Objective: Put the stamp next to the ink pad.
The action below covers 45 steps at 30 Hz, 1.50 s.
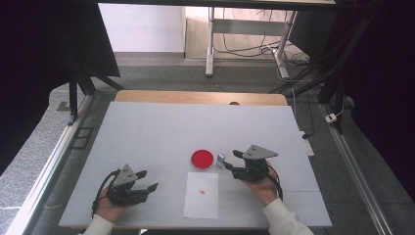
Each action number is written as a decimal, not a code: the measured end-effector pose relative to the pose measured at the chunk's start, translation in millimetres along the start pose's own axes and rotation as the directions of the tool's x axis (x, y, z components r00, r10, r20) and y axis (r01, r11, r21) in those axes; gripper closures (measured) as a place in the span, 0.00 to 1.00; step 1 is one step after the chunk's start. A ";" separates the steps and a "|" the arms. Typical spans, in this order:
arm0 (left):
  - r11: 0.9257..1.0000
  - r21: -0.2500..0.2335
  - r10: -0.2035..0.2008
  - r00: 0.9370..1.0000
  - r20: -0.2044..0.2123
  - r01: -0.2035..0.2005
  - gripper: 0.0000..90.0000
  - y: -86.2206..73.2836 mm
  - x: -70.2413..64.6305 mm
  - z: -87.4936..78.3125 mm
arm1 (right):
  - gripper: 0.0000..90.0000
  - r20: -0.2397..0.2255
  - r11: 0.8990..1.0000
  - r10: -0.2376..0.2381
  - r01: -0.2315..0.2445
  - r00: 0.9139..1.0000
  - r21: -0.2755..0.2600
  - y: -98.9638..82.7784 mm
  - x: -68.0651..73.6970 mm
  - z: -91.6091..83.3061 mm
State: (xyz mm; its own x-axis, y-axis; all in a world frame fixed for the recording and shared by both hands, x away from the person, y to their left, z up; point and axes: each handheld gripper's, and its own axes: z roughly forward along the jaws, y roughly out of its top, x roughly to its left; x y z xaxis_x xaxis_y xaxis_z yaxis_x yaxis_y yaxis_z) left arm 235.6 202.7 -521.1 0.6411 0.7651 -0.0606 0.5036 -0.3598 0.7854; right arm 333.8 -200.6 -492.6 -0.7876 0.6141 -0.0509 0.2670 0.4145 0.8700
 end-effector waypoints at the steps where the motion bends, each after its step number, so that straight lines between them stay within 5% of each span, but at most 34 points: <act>1: 1.000 -0.001 0.003 1.000 0.003 -0.003 0.41 0.5 0.3 0.4 | 0.45 0.005 1.000 -0.004 0.004 1.000 0.000 -1.1 -0.4 -3.8; 15: 1.000 -0.011 0.012 1.000 0.011 -0.012 0.41 -0.2 1.3 -1.8 | 0.45 0.110 1.000 0.014 -0.012 0.994 -0.016 -43.7 -13.3 -69.5; 22: 1.000 -0.016 0.012 1.000 0.002 -0.012 0.41 -1.0 3.2 -4.3 | 0.45 0.120 1.000 0.018 -0.016 0.993 -0.020 -63.9 -20.1 -94.3; 30: 1.000 -0.011 0.004 1.000 0.001 -0.004 0.40 -1.7 5.5 -3.4 | 0.45 0.135 1.000 0.027 -0.028 0.991 0.003 -78.1 -27.6 -101.9; 45: 1.000 -0.007 0.002 1.000 0.000 -0.002 0.40 -2.0 5.8 -2.2 | 0.45 0.117 1.000 0.006 -0.009 0.993 0.023 -78.4 -26.9 -96.7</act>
State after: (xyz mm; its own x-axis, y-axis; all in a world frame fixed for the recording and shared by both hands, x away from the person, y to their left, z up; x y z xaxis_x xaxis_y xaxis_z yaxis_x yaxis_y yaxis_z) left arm 237.0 209.1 -521.6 0.6420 0.7644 -0.0593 0.4985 -0.3574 0.7898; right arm 280.3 -314.7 -512.1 -0.7154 0.6912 -0.1023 0.2870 0.4243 0.8588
